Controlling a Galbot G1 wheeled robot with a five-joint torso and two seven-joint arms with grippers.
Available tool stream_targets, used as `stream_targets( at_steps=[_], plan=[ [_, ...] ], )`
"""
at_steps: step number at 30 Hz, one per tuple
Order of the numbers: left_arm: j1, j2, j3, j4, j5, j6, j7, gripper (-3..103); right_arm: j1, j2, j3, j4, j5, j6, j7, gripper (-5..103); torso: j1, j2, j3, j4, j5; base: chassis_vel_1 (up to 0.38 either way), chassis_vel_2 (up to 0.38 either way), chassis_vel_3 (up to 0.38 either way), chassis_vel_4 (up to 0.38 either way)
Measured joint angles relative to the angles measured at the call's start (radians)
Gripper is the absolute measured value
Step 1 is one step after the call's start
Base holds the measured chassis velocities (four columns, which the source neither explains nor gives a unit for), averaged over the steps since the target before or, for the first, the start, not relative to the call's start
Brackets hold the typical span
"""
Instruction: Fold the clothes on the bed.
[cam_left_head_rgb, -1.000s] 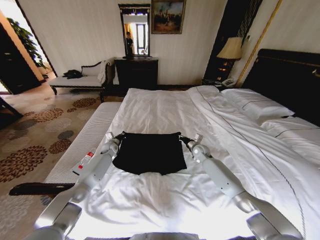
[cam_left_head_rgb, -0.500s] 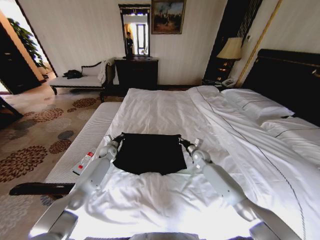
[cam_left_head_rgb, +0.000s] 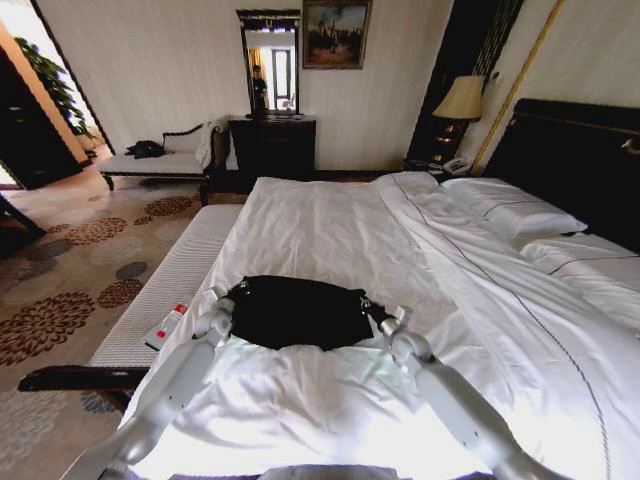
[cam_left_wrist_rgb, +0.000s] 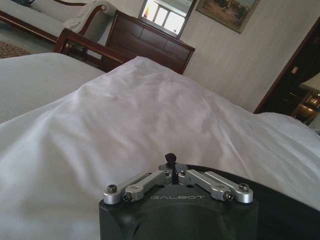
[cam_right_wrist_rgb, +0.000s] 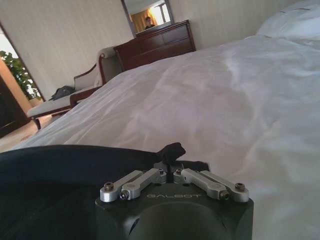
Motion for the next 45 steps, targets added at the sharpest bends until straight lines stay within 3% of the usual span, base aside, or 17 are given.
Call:
stream_targets(
  at_steps=[13, 23, 45],
  plan=[
    [0.160, 0.081, -0.067, -0.180, -0.008, -0.014, 0.010, 0, -0.112, -0.025, 0.053, 0.140, -0.074, 0.037, -0.007, 1, 0.000, 0.000, 0.000, 0.0001, -0.0003, 0.000, 0.000, 0.000, 0.000],
    [0.217, 0.124, -0.086, -0.184, 0.008, -0.033, 0.034, 0, -0.258, -0.016, 0.112, 0.155, -0.187, 0.116, -0.052, 1, 0.000, 0.000, 0.000, 0.0000, -0.0002, 0.000, 0.000, 0.000, 0.000],
    [0.307, 0.151, -0.124, -0.240, 0.041, -0.057, 0.037, 0, -0.337, -0.011, 0.124, 0.214, -0.220, 0.128, -0.048, 1, 0.000, 0.000, 0.000, 0.0001, -0.0001, 0.000, 0.000, 0.000, 0.000]
  ],
)
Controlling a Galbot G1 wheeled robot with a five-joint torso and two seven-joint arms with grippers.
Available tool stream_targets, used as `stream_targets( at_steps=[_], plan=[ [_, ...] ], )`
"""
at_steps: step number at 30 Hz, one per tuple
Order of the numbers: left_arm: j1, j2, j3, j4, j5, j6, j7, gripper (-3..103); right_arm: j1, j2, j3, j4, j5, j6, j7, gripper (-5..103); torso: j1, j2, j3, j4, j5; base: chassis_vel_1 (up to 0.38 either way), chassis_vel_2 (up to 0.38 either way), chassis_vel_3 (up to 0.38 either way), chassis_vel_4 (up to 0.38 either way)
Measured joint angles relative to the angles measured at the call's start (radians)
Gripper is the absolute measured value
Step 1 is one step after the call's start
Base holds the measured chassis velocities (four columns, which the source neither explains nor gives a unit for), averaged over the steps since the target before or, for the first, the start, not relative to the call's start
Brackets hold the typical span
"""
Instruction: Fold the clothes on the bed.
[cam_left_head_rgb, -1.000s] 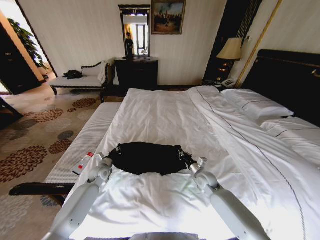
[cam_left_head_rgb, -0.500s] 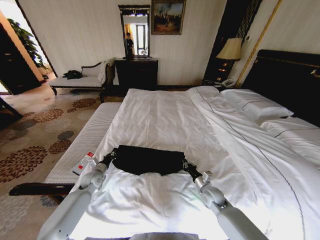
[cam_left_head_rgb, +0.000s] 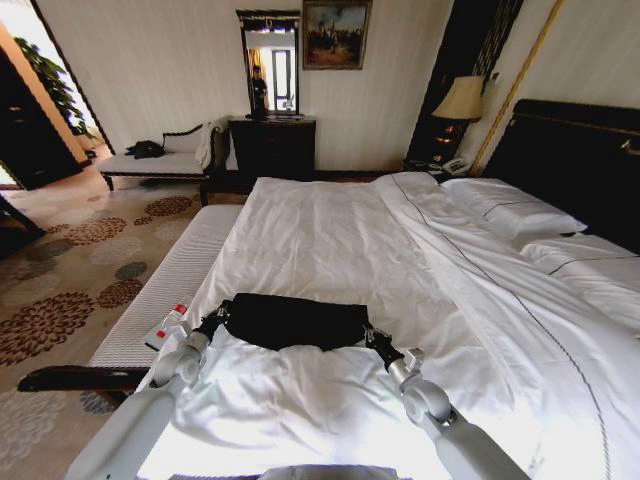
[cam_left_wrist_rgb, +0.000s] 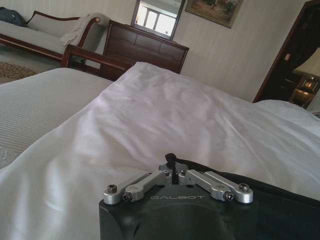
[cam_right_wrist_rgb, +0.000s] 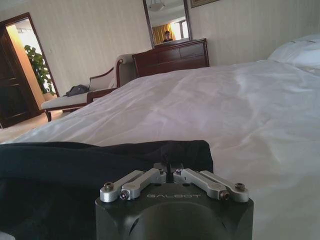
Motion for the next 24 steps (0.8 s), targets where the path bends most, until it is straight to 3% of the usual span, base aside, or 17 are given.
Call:
stream_targets(
  at_steps=[24],
  plan=[
    [0.042, 0.012, 0.018, -0.036, 0.062, -0.010, -0.035, 0, -0.046, 0.006, 0.019, -0.012, -0.025, 0.023, -0.017, 1, 0.000, 0.000, 0.000, -0.0002, -0.0001, 0.000, 0.000, 0.000, 0.000]
  ],
)
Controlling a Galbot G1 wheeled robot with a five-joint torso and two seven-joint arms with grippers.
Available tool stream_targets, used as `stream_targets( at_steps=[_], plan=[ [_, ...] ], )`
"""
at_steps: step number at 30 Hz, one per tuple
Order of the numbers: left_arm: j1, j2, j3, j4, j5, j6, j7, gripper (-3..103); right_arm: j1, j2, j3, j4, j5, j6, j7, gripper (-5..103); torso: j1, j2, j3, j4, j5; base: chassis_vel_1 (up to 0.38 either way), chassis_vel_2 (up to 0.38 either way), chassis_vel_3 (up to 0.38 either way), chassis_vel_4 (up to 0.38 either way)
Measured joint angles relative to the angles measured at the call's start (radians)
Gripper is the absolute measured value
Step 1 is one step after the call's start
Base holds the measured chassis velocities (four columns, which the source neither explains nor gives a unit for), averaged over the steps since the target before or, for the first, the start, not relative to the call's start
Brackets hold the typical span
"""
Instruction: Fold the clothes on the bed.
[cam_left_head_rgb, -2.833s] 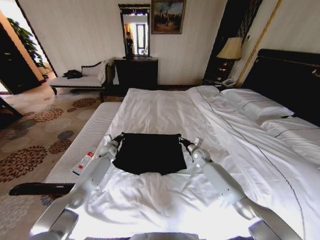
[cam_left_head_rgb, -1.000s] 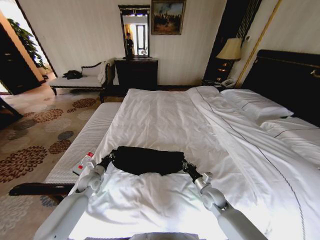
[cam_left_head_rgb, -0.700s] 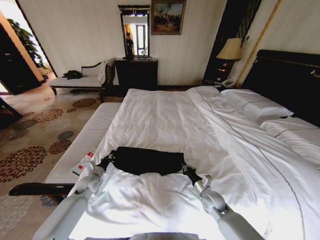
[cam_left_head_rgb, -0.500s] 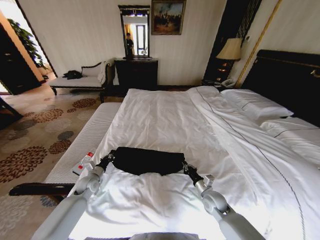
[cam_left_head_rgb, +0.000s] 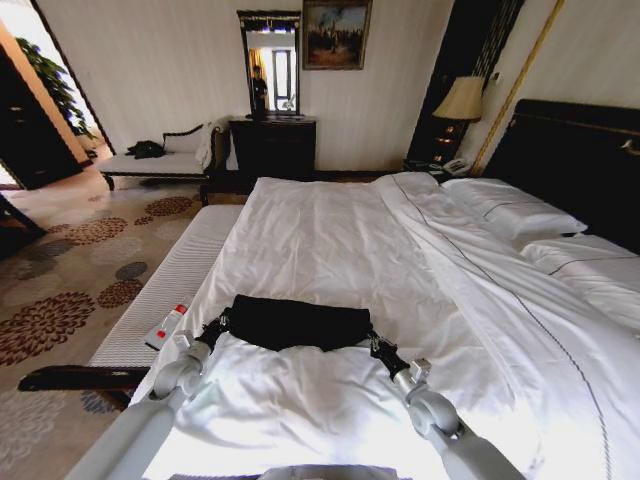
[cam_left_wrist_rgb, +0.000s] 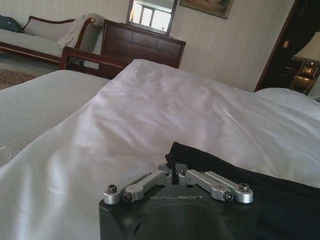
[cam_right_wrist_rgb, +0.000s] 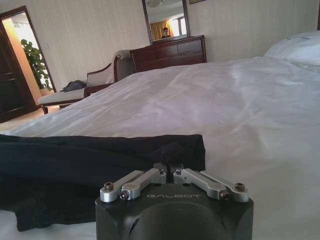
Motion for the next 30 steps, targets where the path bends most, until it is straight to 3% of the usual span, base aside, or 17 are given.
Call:
stream_targets(
  at_steps=[7, 9, 12, 14, 15, 17, 24, 27, 30],
  plan=[
    [0.045, 0.010, -0.013, -0.040, 0.030, 0.021, -0.020, 0, -0.017, 0.000, 0.000, 0.007, -0.019, 0.008, 0.001, -2, 0.000, 0.000, 0.000, 0.0001, 0.0000, 0.000, 0.000, 0.000, 0.000],
    [0.062, 0.011, -0.018, -0.056, 0.040, 0.023, -0.024, -1, -0.023, -0.001, 0.002, 0.012, -0.026, 0.009, 0.000, 3, 0.000, 0.000, 0.000, 0.0000, 0.0001, 0.000, 0.000, 0.000, 0.000],
    [0.138, 0.008, -0.045, -0.115, 0.062, 0.029, -0.033, 15, -0.053, -0.002, 0.022, 0.050, -0.042, 0.014, 0.000, 19, 0.000, 0.000, 0.000, 0.0003, 0.0000, 0.000, 0.000, 0.000, 0.000],
    [0.155, 0.007, -0.054, -0.127, 0.070, 0.029, -0.033, 15, -0.063, -0.004, 0.028, 0.060, -0.043, 0.015, 0.000, 19, 0.000, 0.000, 0.000, 0.0003, 0.0001, 0.000, 0.000, 0.000, 0.000],
    [0.187, 0.007, -0.076, -0.148, 0.081, 0.028, -0.032, 20, -0.086, -0.012, 0.044, 0.084, -0.048, 0.017, 0.000, 30, 0.000, 0.000, 0.000, 0.0003, -0.0001, 0.000, 0.000, 0.000, 0.000],
    [0.206, 0.007, -0.094, -0.160, 0.083, 0.028, -0.030, 26, -0.104, -0.016, 0.056, 0.099, -0.051, 0.019, 0.000, 30, 0.000, 0.000, 0.000, 0.0003, -0.0001, 0.000, 0.000, 0.000, 0.000],
    [0.297, 0.017, -0.220, -0.227, 0.084, 0.020, -0.011, 58, -0.214, -0.050, 0.128, 0.186, -0.080, 0.063, 0.000, 62, 0.000, 0.000, 0.000, -0.0002, 0.0002, 0.000, 0.000, 0.000, 0.000],
    [0.328, 0.018, -0.256, -0.263, 0.084, 0.022, -0.010, 64, -0.192, -0.080, 0.140, 0.190, -0.088, 0.068, 0.002, 68, 0.000, 0.000, 0.000, -0.0002, 0.0000, 0.000, 0.000, 0.000, 0.000],
    [0.381, 0.012, -0.295, -0.317, 0.097, 0.027, -0.008, 80, -0.098, -0.136, 0.127, 0.171, -0.066, 0.067, 0.009, 84, 0.000, 0.000, 0.000, 0.0002, 0.0002, 0.000, 0.000, 0.000, 0.000]
  ],
)
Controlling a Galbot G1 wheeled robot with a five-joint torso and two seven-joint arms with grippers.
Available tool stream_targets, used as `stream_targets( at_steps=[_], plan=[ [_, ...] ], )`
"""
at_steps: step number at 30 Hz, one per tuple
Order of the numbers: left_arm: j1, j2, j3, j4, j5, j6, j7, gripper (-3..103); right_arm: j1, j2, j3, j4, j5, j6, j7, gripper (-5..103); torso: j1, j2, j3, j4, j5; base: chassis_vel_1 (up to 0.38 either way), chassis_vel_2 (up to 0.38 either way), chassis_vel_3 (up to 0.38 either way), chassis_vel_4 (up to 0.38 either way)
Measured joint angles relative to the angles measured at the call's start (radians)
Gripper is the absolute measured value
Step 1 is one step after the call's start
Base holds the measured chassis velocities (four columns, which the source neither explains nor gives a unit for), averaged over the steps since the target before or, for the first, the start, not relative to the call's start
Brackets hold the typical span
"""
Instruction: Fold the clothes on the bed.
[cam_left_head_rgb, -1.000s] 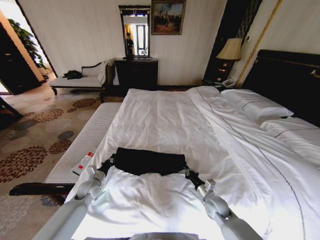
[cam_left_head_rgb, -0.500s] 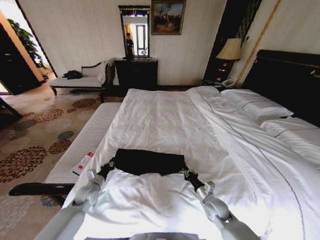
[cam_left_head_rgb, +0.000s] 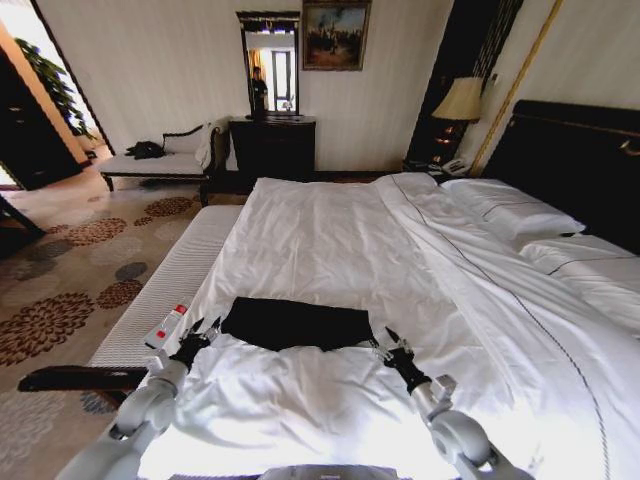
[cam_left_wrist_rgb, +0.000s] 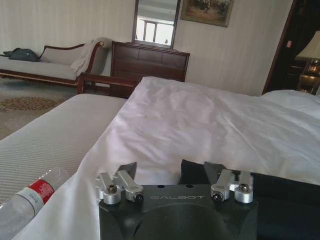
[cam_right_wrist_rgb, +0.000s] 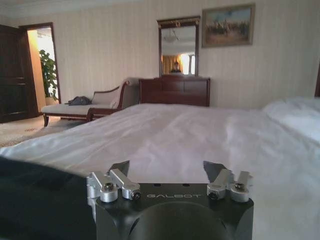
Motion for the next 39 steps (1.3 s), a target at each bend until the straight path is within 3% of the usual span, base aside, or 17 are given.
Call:
stream_targets(
  at_steps=[1, 4, 6, 10, 15, 18, 23, 27, 31, 39],
  plan=[
    [0.000, 0.000, 0.000, 0.000, 0.000, 0.000, 0.000, 80, 0.000, 0.000, 0.000, 0.000, 0.000, 0.000, 0.000, 84, 0.000, 0.000, 0.000, 0.0000, 0.0000, 0.000, 0.000, 0.000, 0.000],
    [0.076, -0.015, -0.028, -0.058, 0.025, 0.009, 0.011, 96, 0.117, -0.060, -0.056, -0.044, 0.017, -0.007, -0.008, 97, 0.000, 0.000, 0.000, -0.0001, 0.0001, 0.000, 0.000, 0.000, 0.000],
    [0.110, -0.024, -0.033, -0.074, 0.057, 0.010, 0.017, 98, 0.161, -0.080, -0.081, -0.060, 0.018, -0.008, -0.017, 99, 0.000, 0.000, 0.000, 0.0002, -0.0002, 0.000, 0.000, 0.000, 0.000],
    [0.187, -0.049, -0.042, -0.111, 0.132, 0.001, 0.034, 100, 0.265, -0.119, -0.146, -0.106, 0.017, -0.010, -0.040, 100, 0.000, 0.000, 0.000, 0.0002, -0.0002, 0.000, 0.000, 0.000, 0.000],
    [0.272, -0.089, -0.063, -0.162, 0.161, -0.014, 0.045, 100, 0.389, -0.134, -0.240, -0.179, -0.032, 0.006, -0.068, 100, 0.000, 0.000, 0.000, 0.0001, 0.0001, 0.000, 0.000, 0.000, 0.000],
    [0.305, -0.104, -0.085, -0.188, 0.162, -0.023, 0.049, 100, 0.449, -0.125, -0.289, -0.231, -0.095, 0.039, -0.078, 100, 0.000, 0.000, 0.000, -0.0001, 0.0000, 0.000, 0.000, 0.000, 0.000],
    [0.374, -0.132, -0.145, -0.243, 0.134, -0.043, 0.063, 100, 0.568, -0.079, -0.396, -0.368, -0.365, 0.144, -0.107, 100, 0.000, 0.000, 0.000, 0.0001, -0.0002, 0.000, 0.000, 0.000, 0.000],
    [0.402, -0.144, -0.168, -0.261, 0.123, -0.052, 0.070, 100, 0.605, -0.055, -0.429, -0.424, -0.444, 0.183, -0.117, 100, 0.000, 0.000, 0.000, -0.0001, 0.0000, 0.000, 0.000, 0.000, 0.000],
    [0.422, -0.152, -0.194, -0.281, 0.105, -0.059, 0.073, 100, 0.677, -0.008, -0.469, -0.534, -0.577, 0.275, -0.129, 100, 0.000, 0.000, 0.000, 0.0000, -0.0001, 0.000, 0.000, 0.000, 0.000],
    [0.394, -0.143, -0.197, -0.286, 0.074, -0.042, 0.067, 100, 0.695, 0.016, -0.473, -0.593, -0.762, 0.380, -0.139, 100, 0.000, 0.000, 0.000, -0.0001, -0.0002, 0.000, 0.000, 0.000, 0.000]
  ],
)
